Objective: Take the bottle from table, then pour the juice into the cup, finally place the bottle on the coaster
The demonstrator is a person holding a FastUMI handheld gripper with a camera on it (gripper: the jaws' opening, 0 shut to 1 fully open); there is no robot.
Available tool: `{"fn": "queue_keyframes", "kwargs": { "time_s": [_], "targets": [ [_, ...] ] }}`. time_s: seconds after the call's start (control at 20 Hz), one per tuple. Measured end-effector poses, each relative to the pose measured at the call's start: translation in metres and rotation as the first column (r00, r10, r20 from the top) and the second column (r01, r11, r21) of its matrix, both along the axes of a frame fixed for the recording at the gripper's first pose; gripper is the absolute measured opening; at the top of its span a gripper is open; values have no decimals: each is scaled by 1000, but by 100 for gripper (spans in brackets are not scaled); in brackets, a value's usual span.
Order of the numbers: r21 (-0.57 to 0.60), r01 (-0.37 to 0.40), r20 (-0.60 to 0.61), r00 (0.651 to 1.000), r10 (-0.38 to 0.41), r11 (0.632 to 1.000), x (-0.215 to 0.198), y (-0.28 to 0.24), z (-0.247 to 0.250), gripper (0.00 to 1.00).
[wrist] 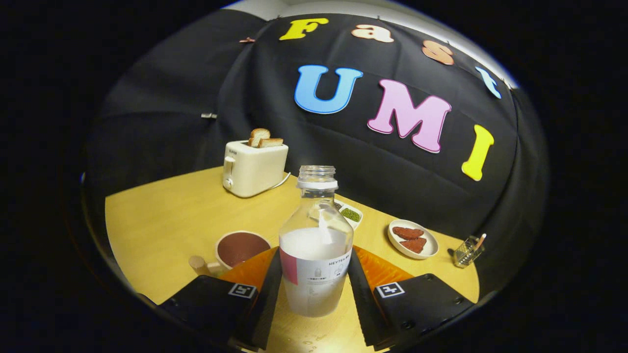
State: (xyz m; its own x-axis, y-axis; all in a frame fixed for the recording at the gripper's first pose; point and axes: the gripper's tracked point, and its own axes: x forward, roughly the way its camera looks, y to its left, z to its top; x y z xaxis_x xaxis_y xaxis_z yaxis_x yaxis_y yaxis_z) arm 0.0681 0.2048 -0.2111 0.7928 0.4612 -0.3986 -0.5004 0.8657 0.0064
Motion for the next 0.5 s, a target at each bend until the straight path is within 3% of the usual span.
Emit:
{"fn": "queue_keyframes", "kwargs": {
  "time_s": [0.2,0.5],
  "targets": [
    [152,-10,11,1000,8,988,8,3,21,73],
    [206,28,122,991,-54,978,51,-13,35,74]
  ]
}}
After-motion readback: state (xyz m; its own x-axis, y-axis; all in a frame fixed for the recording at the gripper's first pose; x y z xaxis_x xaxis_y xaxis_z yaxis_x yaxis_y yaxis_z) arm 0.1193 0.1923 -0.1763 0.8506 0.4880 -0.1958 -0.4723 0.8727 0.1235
